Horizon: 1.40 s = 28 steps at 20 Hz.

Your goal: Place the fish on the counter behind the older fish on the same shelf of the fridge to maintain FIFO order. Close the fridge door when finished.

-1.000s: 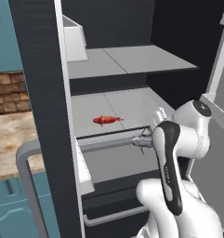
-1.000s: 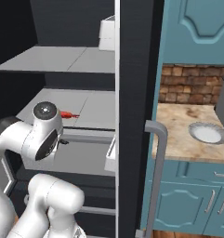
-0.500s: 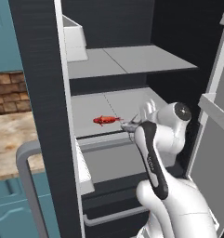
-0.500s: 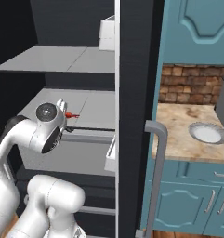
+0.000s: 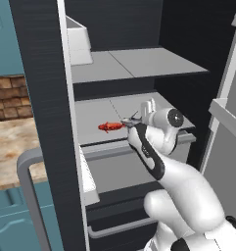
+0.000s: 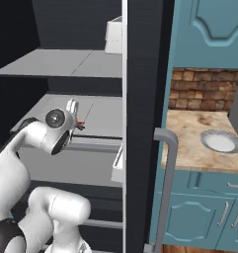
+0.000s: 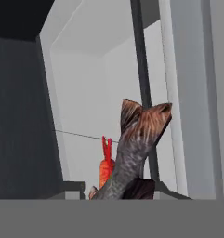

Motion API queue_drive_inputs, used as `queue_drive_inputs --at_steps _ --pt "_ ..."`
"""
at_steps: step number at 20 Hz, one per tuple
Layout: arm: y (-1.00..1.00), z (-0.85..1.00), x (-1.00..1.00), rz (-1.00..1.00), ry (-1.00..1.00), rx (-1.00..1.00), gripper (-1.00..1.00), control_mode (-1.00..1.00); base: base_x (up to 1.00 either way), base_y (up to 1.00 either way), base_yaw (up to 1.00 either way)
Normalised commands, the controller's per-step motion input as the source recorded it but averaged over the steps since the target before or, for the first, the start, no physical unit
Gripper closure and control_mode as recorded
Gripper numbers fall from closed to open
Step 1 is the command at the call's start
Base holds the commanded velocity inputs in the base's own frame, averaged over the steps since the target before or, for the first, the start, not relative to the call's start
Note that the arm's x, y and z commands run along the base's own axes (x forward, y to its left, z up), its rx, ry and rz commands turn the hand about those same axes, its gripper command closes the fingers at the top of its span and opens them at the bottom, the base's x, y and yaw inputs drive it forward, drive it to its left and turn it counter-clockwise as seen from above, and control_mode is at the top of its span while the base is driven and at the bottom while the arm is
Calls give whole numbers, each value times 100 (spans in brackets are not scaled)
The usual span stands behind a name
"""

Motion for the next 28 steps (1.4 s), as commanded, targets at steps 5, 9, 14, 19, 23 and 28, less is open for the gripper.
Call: queue_drive_inputs --at_steps 5,9,14,19,23,28 --pt "-2 8 80 -1 -6 1 100 -100 0 0 0" --pt "-2 3 78 -1 0 0 100 -100 0 0 0" --pt "-4 0 72 0 5 0 100 -100 0 0 0" --pt "0 0 67 0 1 0 100 -100 0 0 0" --pt "0 -1 63 0 0 0 100 -100 0 0 0" --pt "0 -9 71 2 2 0 100 -100 0 0 0"
